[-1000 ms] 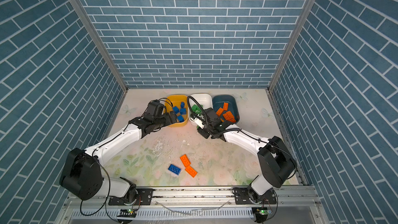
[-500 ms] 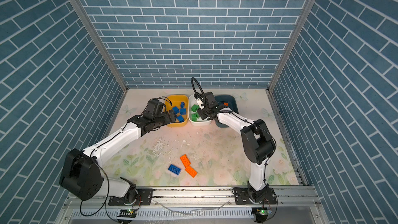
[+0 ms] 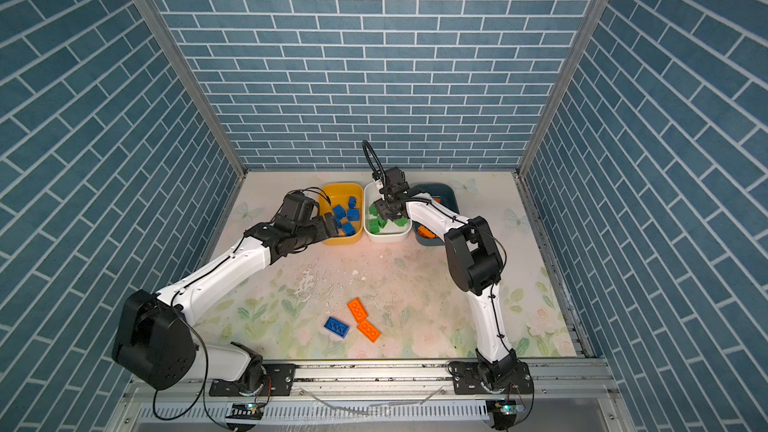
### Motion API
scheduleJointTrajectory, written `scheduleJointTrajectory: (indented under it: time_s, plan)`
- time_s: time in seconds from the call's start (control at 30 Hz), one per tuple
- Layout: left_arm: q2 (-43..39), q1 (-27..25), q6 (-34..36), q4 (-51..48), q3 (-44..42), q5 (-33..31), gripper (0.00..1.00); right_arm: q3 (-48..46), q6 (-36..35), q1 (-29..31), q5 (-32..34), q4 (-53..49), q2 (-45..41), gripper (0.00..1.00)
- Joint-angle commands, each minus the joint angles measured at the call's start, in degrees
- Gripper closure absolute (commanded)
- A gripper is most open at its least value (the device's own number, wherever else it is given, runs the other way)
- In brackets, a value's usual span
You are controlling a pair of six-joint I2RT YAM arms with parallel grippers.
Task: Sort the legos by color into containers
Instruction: 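Carry the green brick to the white tub and release it with the right gripper, then grasp an orange brick with the right gripper and lift it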
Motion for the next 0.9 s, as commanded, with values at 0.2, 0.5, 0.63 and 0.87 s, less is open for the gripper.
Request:
scheduleJointTrajectory:
  time_s: [0.2,0.5,0.63,0.87]
  plan:
    - [1.63,-0.48,-0.39,-3.64,2.93,-2.88,0.01,-22.10,0.10,1.03,-9.26,11.60,-20.23,0.21]
    - [-4.43,2.68,-1.67,-4.86,-1.29,-2.20,0.01,-41.02,-23.43,11.16,-25.27,2.50,-32.81,0.20]
    - [-7.33,4.77,-1.58,-4.76,-4.27,-0.12,0.01,-39.69,-27.54,14.52,-29.07,-5.19,-30.37,0.20]
    - [-11.03,7.10,-2.28,-6.58,-7.55,-0.71,0.01,-36.86,-37.18,21.53,-31.44,-7.05,-24.91,0.18]
